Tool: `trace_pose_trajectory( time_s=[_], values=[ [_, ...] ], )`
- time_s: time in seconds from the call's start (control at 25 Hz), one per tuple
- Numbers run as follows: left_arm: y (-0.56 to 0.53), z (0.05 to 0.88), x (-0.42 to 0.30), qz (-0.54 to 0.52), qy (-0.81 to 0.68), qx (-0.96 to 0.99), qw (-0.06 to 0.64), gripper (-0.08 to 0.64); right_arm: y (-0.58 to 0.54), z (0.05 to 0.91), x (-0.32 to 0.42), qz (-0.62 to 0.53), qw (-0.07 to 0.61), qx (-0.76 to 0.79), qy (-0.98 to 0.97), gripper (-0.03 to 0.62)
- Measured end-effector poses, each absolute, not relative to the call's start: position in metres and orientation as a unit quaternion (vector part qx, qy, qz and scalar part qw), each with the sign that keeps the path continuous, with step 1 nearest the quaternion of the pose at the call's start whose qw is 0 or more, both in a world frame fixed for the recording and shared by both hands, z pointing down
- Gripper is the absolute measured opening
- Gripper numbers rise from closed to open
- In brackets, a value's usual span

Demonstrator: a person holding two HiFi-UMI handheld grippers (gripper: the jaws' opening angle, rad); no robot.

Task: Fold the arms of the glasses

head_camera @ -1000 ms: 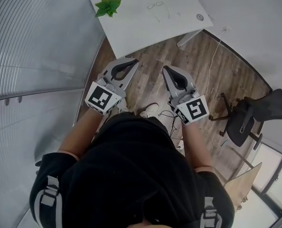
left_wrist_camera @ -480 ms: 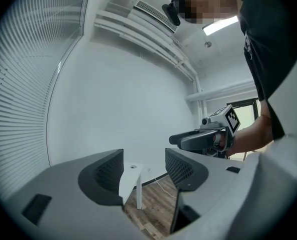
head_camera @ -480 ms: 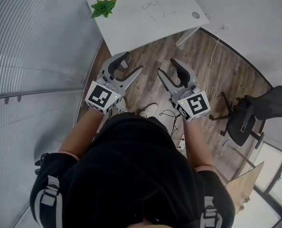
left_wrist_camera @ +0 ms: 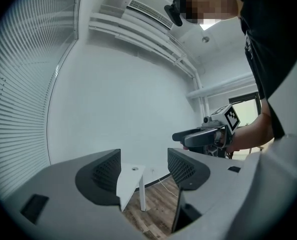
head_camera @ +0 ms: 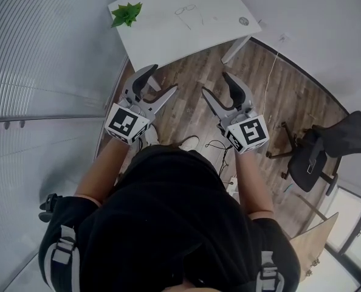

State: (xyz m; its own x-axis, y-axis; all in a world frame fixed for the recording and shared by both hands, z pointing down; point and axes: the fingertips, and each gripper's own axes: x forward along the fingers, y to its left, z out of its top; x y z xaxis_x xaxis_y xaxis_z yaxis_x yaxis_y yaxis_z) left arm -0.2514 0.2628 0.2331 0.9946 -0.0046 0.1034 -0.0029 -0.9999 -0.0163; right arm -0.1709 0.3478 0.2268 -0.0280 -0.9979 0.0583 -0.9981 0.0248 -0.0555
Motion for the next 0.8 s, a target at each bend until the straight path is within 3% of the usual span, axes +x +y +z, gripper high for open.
trace_pose_trajectory(
  time_s=[0.36,0.8],
  values=[
    [0.273,0.238,-0.226,-0.062,0.029,-0.998,0.018,0.284,0.362,0.238,-0.143,0.05,-0.004,0.68,-0.732,0.29],
    [0.218,0.257,-0.172,-0.065,0.026,-0.998,0.006,0.284,0.299,0.248,-0.096,0.058,0.007,0.672,-0.738,0.29]
  ],
)
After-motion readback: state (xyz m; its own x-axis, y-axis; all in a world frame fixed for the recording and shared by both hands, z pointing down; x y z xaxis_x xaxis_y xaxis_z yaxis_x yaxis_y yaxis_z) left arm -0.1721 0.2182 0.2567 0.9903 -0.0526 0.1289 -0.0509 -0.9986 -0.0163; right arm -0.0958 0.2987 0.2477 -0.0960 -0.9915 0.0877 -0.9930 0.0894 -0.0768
